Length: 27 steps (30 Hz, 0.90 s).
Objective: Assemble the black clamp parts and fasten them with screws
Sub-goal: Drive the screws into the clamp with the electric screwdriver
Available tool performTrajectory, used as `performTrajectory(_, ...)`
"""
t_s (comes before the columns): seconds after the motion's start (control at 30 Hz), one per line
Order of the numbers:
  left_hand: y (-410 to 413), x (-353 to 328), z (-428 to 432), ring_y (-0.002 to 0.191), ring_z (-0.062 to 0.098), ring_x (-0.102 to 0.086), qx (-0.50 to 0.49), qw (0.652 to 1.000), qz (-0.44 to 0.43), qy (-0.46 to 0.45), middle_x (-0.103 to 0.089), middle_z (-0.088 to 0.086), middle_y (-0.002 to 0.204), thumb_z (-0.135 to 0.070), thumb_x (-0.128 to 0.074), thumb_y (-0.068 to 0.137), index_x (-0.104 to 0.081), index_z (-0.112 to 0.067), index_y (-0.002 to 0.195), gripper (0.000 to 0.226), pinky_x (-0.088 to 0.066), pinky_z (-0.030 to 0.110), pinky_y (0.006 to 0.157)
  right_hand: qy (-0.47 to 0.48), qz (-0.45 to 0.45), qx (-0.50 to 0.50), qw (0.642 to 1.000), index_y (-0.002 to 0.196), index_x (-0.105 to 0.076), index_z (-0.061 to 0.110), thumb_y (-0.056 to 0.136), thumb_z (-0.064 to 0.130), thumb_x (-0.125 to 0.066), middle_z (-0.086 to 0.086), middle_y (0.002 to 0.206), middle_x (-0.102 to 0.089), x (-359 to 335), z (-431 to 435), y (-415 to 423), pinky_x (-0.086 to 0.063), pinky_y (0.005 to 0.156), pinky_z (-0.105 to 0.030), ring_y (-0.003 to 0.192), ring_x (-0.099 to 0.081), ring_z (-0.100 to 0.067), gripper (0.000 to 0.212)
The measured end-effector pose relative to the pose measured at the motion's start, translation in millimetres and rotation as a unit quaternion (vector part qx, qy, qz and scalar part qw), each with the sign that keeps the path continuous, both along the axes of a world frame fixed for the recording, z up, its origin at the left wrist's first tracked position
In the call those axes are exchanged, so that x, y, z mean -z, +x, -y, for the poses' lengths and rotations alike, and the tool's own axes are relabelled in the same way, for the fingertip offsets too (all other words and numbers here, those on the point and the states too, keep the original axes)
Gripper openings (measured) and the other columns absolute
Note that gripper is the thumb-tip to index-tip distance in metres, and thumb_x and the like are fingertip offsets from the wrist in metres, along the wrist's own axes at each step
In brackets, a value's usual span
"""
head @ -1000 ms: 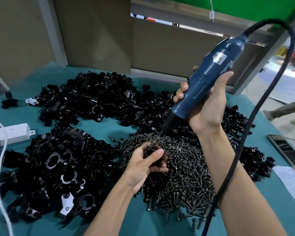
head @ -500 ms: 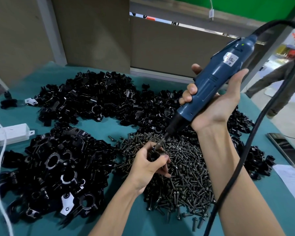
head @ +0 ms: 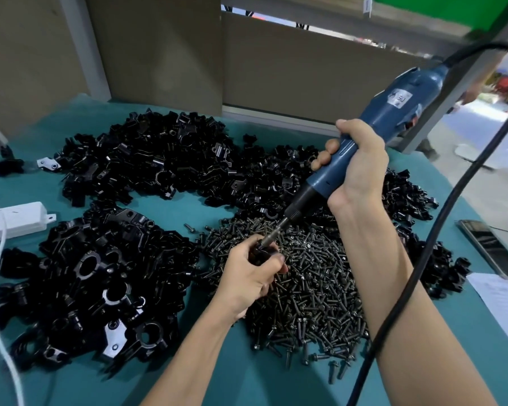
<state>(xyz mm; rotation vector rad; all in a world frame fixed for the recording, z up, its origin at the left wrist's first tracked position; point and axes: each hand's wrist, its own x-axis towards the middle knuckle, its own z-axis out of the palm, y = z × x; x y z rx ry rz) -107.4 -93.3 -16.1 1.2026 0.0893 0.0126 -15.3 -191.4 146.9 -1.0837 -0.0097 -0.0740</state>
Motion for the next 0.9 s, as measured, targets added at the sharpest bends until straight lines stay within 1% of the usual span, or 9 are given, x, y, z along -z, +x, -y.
performTrajectory(0.1, -0.4, -0.5, -1.6, 0.040, 0.007, -0.036, 0.009, 1.000, 0.000, -0.001, -0.068, 0.008, 0.070, 0.001, -0.062, 0.094, -0.055, -0.017, 0.087, 0.021, -0.027, 0.017, 0.035, 0.015, -0.015, 0.011, 1.000, 0.095, -0.047, 0.008, 0.084, 0.009, -0.064, -0.004, 0.056, -0.047, 2.1, 2.8, 2.5, -0.043, 0.047, -0.027, 0.043, -0.043, -0.017, 0.020)
performTrajectory(0.17, 0.5, 1.6, -0.5, 0.041, 0.010, -0.036, 0.017, 0.999, -0.007, 0.047, -0.062, 0.015, 0.075, -0.004, -0.064, 0.092, -0.054, -0.020, 0.085, 0.020, -0.029, 0.019, 0.035, 0.008, -0.020, 0.016, 1.000, 0.097, -0.048, 0.008, 0.085, 0.012, -0.067, -0.004, 0.057, -0.048, 3.9, 5.4, 3.6, -0.043, 0.047, -0.027, 0.043, -0.044, -0.017, 0.023)
performTrajectory(0.27, 0.8, 4.6, 1.3, 0.039, 0.018, -0.040, 0.015, 0.993, -0.007, 0.119, -0.058, 0.013, 0.068, -0.010, -0.067, 0.092, -0.050, -0.017, 0.092, 0.019, -0.036, 0.026, 0.035, -0.009, -0.025, 0.011, 1.000, 0.089, -0.054, 0.012, 0.085, 0.036, -0.073, -0.001, 0.060, -0.053, 7.8, 10.0, 4.0, -0.045, 0.049, -0.025, 0.047, -0.048, -0.016, 0.030)
performTrajectory(0.3, 0.6, 4.2, 0.9, 0.039, 0.020, -0.043, 0.012, 0.992, -0.003, 0.127, -0.058, 0.009, 0.062, -0.011, -0.068, 0.092, -0.049, -0.020, 0.095, 0.021, -0.039, 0.028, 0.036, 0.001, -0.030, 0.003, 1.000, 0.085, -0.056, 0.014, 0.086, 0.050, -0.069, -0.001, 0.061, -0.054, 8.3, 11.4, 3.4, -0.046, 0.051, -0.025, 0.049, -0.049, -0.016, 0.039)
performTrajectory(0.37, 0.1, 2.2, -0.2, 0.042, 0.021, -0.053, 0.006, 0.990, 0.004, 0.137, -0.062, 0.001, 0.059, -0.012, -0.069, 0.092, -0.049, -0.033, 0.098, 0.029, -0.044, 0.030, 0.039, 0.045, -0.044, -0.023, 0.998, 0.084, -0.061, 0.012, 0.085, 0.076, -0.048, -0.003, 0.064, -0.054, 7.4, 15.5, 3.3, -0.045, 0.055, -0.026, 0.052, -0.049, -0.018, 0.066)
performTrajectory(0.43, -0.7, 0.5, 0.1, 0.044, 0.017, -0.056, 0.006, 0.989, 0.019, 0.147, -0.063, -0.002, 0.060, -0.011, -0.069, 0.092, -0.050, -0.036, 0.097, 0.032, -0.046, 0.028, 0.040, 0.082, -0.052, -0.051, 0.994, 0.082, -0.065, 0.008, 0.084, 0.086, -0.029, -0.006, 0.063, -0.054, 6.4, 20.1, 4.7, -0.044, 0.056, -0.026, 0.052, -0.048, -0.019, 0.086)
performTrajectory(0.6, -1.0, -1.0, 1.5, 0.041, 0.015, -0.052, 0.004, 0.987, 0.028, 0.159, -0.057, -0.004, 0.056, -0.009, -0.068, 0.091, -0.053, -0.026, 0.088, 0.023, -0.046, 0.029, 0.038, 0.096, -0.032, -0.066, 0.993, 0.081, -0.066, 0.009, 0.085, 0.084, -0.029, -0.006, 0.065, -0.054, 4.4, 19.4, 2.3, -0.042, 0.057, -0.027, 0.054, -0.047, -0.020, 0.084)
performTrajectory(0.8, 0.1, 1.7, 2.4, 0.038, 0.002, -0.039, 0.010, 0.983, 0.027, 0.182, -0.054, -0.015, 0.053, -0.011, -0.072, 0.090, -0.054, -0.020, 0.092, 0.021, -0.032, 0.015, 0.039, 0.091, -0.010, -0.071, 0.993, 0.093, -0.067, 0.007, 0.090, 0.079, -0.031, -0.008, 0.067, -0.055, 5.3, 17.0, 0.7, -0.044, 0.058, -0.028, 0.057, -0.048, -0.020, 0.080)
performTrajectory(0.9, 0.9, 2.0, 1.3, 0.046, 0.001, -0.043, -0.012, 0.977, 0.033, 0.211, -0.057, -0.017, 0.057, -0.014, -0.074, 0.087, -0.055, -0.023, 0.090, 0.021, -0.038, 0.015, 0.048, 0.044, -0.003, -0.050, 0.998, 0.100, -0.061, 0.008, 0.091, 0.066, -0.051, -0.004, 0.068, -0.055, 7.4, 13.0, 0.5, -0.045, 0.058, -0.027, 0.057, -0.050, -0.017, 0.060)
